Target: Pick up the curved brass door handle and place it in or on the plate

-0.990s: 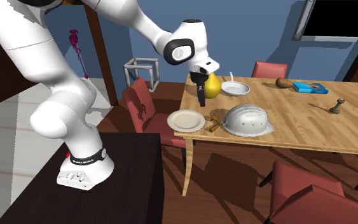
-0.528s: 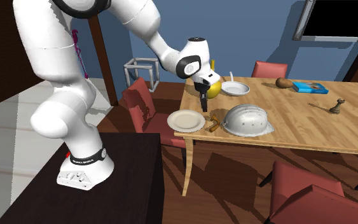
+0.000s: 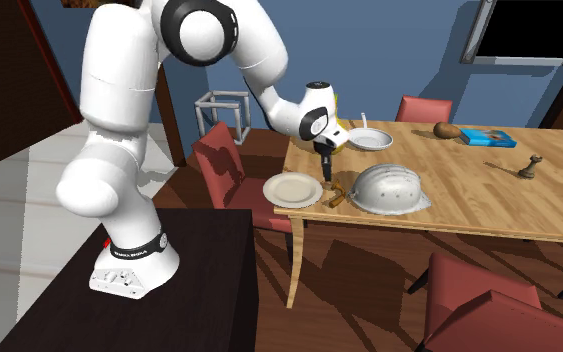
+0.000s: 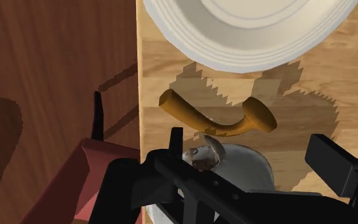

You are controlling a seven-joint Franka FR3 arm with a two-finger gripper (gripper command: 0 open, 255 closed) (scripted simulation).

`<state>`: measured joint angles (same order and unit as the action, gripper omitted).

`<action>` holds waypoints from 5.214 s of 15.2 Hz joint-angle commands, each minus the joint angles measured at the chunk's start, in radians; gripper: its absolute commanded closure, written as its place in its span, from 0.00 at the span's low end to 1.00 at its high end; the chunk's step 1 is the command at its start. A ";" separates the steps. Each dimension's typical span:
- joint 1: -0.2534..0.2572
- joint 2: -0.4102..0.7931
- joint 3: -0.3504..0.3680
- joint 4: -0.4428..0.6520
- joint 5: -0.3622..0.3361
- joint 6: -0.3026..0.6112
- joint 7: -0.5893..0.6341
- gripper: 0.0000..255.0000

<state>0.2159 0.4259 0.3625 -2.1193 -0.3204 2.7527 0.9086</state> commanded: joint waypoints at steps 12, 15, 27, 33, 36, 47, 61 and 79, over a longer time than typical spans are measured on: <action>0.165 0.345 -0.107 0.321 -0.083 0.042 0.104 0.00; 0.176 0.381 -0.118 0.348 -0.088 0.052 0.108 0.00; 0.176 0.381 -0.118 0.348 -0.088 0.052 0.108 1.00; 0.172 0.370 -0.113 0.343 -0.085 0.045 0.106 1.00; 0.161 0.336 -0.099 0.330 -0.076 0.023 0.098 1.00; -0.006 0.303 0.032 0.359 0.048 -0.185 -0.072 0.00; -0.043 0.406 0.041 0.436 0.081 -0.254 -0.138 0.00; -0.055 0.364 0.056 0.424 0.092 -0.283 -0.140 1.00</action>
<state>0.1639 0.7989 0.4149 -1.6956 -0.2312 2.4780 0.7694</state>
